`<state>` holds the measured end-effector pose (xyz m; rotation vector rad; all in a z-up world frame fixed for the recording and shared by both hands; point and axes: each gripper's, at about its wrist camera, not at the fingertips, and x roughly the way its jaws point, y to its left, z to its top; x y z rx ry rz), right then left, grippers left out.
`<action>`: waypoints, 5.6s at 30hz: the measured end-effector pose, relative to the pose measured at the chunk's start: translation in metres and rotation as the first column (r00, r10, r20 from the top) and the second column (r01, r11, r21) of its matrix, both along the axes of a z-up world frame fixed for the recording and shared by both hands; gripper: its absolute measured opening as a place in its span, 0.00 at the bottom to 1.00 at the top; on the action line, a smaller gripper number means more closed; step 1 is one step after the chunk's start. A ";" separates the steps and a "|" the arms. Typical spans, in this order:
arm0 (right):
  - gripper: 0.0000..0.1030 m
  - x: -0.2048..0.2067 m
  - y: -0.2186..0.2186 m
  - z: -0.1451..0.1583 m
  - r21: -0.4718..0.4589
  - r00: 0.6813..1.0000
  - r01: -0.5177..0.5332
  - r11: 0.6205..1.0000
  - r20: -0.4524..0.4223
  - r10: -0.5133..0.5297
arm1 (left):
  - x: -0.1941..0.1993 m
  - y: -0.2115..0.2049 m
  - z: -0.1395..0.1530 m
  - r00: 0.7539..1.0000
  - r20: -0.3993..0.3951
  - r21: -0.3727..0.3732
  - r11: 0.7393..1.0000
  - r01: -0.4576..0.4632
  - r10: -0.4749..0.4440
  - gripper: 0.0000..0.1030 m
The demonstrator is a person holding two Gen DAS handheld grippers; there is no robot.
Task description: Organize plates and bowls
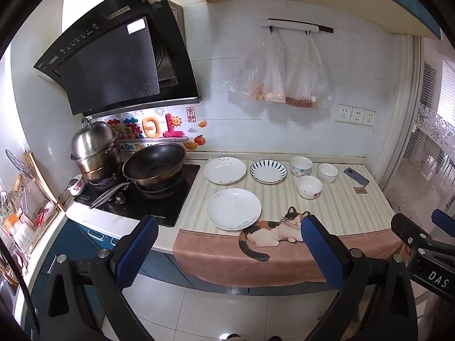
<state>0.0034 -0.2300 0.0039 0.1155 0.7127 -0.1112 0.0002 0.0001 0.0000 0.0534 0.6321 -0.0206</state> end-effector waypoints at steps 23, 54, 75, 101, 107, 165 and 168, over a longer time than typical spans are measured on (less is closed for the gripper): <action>1.00 0.005 0.009 0.005 0.007 1.000 -0.004 1.000 0.001 0.004 | 0.005 0.004 0.009 1.000 0.012 -0.008 1.000 -0.002 0.002 1.00; 1.00 0.013 0.008 0.008 0.023 1.000 -0.008 1.000 -0.001 0.008 | 0.002 0.008 0.005 1.000 0.010 -0.004 1.000 -0.006 0.006 1.00; 1.00 0.020 0.012 0.000 0.030 1.000 -0.020 0.999 -0.007 0.021 | 0.011 0.009 0.003 1.000 0.001 -0.007 1.000 -0.005 0.005 1.00; 1.00 0.075 0.035 -0.043 0.076 0.999 -0.033 0.997 -0.010 0.034 | 0.068 0.054 -0.031 1.000 0.016 -0.027 0.999 -0.023 0.023 1.00; 1.00 0.155 0.027 -0.126 0.179 0.977 -0.054 0.982 -0.192 0.089 | 0.143 0.077 -0.090 0.987 -0.131 0.004 0.996 -0.089 0.089 1.00; 0.15 0.461 -0.060 -0.424 0.547 0.773 -0.019 0.837 -0.522 0.359 | 0.442 -0.009 -0.343 0.746 -0.658 -0.180 0.983 -0.031 -0.097 0.32; 0.15 0.460 -0.070 -0.428 0.545 0.774 -0.008 0.838 -0.528 0.350 | 0.445 -0.020 -0.348 0.741 -0.664 -0.172 0.985 -0.016 -0.104 0.32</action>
